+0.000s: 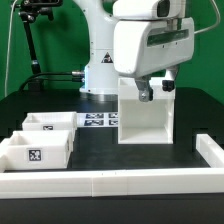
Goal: Assemble drawer
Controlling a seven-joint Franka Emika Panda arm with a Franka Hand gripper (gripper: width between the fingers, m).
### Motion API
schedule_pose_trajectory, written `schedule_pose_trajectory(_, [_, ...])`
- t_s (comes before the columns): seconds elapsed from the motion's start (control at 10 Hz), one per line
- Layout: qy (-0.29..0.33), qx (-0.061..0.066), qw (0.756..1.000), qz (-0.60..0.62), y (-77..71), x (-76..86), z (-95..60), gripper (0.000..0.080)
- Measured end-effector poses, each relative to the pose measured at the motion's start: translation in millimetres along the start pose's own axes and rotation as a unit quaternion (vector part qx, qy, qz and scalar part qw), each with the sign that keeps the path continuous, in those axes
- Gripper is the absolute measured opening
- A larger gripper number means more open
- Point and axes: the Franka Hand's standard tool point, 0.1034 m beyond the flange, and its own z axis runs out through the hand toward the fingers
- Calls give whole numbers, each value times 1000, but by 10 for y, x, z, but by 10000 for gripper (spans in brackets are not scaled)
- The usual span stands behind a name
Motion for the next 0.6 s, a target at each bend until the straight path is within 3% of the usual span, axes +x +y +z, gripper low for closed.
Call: schedule_pose_trajectory(0.6, [0,0,1000,0,0,0,0,650])
